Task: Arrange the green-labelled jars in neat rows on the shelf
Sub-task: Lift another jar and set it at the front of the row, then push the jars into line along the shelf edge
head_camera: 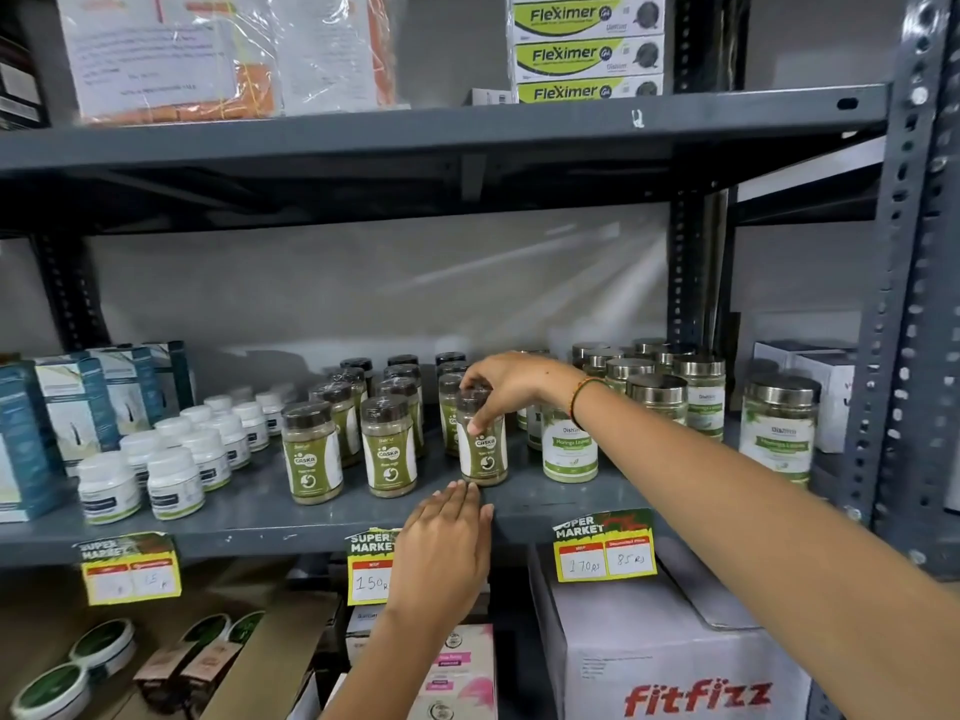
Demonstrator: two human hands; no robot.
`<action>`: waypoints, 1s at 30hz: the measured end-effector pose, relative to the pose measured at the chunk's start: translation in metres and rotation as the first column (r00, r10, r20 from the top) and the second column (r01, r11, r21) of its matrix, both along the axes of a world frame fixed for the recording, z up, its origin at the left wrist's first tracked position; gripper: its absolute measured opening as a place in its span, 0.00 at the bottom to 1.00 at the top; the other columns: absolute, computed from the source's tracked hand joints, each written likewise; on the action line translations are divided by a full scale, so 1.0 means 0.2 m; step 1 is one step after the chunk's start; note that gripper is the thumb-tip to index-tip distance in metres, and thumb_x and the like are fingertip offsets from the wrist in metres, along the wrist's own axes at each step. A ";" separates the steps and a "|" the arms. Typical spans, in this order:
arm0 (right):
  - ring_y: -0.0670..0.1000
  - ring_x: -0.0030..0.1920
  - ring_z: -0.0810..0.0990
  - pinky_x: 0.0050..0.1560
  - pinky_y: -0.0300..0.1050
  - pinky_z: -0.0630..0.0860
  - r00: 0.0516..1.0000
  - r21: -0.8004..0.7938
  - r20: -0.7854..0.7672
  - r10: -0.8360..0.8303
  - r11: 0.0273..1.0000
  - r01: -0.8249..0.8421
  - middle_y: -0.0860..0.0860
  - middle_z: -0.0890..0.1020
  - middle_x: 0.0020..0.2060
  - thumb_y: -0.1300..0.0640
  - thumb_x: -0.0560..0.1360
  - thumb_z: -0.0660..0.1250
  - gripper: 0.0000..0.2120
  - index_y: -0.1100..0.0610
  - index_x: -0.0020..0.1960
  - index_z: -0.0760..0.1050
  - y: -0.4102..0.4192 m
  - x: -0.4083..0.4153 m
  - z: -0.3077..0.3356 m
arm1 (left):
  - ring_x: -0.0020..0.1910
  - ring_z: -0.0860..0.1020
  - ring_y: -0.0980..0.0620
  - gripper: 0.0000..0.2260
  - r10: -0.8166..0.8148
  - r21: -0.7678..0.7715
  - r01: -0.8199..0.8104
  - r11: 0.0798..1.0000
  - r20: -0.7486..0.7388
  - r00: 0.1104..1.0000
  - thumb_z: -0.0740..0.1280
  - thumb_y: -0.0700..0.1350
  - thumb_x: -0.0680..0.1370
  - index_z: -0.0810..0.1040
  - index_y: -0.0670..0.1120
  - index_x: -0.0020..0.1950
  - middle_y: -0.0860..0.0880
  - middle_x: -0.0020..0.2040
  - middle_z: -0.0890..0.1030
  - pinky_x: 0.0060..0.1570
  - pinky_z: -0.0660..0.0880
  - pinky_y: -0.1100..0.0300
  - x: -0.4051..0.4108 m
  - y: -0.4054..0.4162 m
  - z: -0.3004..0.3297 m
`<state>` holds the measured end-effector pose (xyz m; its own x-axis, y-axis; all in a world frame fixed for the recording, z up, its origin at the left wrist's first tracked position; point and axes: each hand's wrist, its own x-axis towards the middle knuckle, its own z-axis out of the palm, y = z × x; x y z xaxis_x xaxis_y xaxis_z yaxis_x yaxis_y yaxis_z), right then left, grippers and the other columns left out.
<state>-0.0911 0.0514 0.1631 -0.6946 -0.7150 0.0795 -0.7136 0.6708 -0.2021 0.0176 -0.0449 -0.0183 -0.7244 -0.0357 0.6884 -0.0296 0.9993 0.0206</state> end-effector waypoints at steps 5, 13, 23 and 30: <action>0.55 0.72 0.70 0.65 0.47 0.68 0.999 0.001 -0.033 -0.019 1.000 0.019 0.52 0.70 0.74 0.48 0.71 0.75 0.37 0.55 0.76 0.65 0.02 0.05 -0.01 | 0.59 0.77 0.48 0.20 -0.002 0.010 0.002 1.000 0.005 1.000 0.52 0.52 0.81 0.78 0.43 0.60 0.45 0.58 0.81 0.60 0.71 0.54 0.00 0.00 0.00; 0.54 0.68 0.74 0.63 0.44 0.69 0.990 -0.294 -0.124 -0.069 0.955 0.029 0.53 0.75 0.69 0.46 0.74 0.72 0.31 0.55 0.73 0.69 0.22 0.18 0.07 | 0.57 0.78 0.46 0.21 -0.003 0.039 0.002 0.999 0.030 1.000 0.52 0.51 0.80 0.78 0.41 0.60 0.43 0.58 0.81 0.60 0.72 0.51 0.00 0.00 0.00; 0.57 0.56 0.81 0.57 0.53 0.79 0.809 -0.365 -0.269 -0.523 0.832 0.417 0.52 0.83 0.55 0.42 0.70 0.71 0.19 0.49 0.58 0.80 0.93 0.12 0.11 | 0.58 0.77 0.45 0.23 0.020 0.052 -0.023 0.998 0.069 0.997 0.51 0.52 0.80 0.77 0.40 0.61 0.41 0.58 0.80 0.60 0.71 0.50 0.02 0.03 0.02; 0.62 0.54 0.80 0.52 0.52 0.79 0.704 -0.045 -0.359 -0.613 0.765 0.643 0.59 0.81 0.53 0.41 0.74 0.68 0.23 0.57 0.60 0.78 1.16 0.08 0.05 | 0.59 0.77 0.45 0.21 0.022 0.057 -0.026 0.998 0.076 0.997 0.53 0.51 0.80 0.77 0.40 0.62 0.42 0.59 0.79 0.61 0.71 0.50 0.02 0.03 0.03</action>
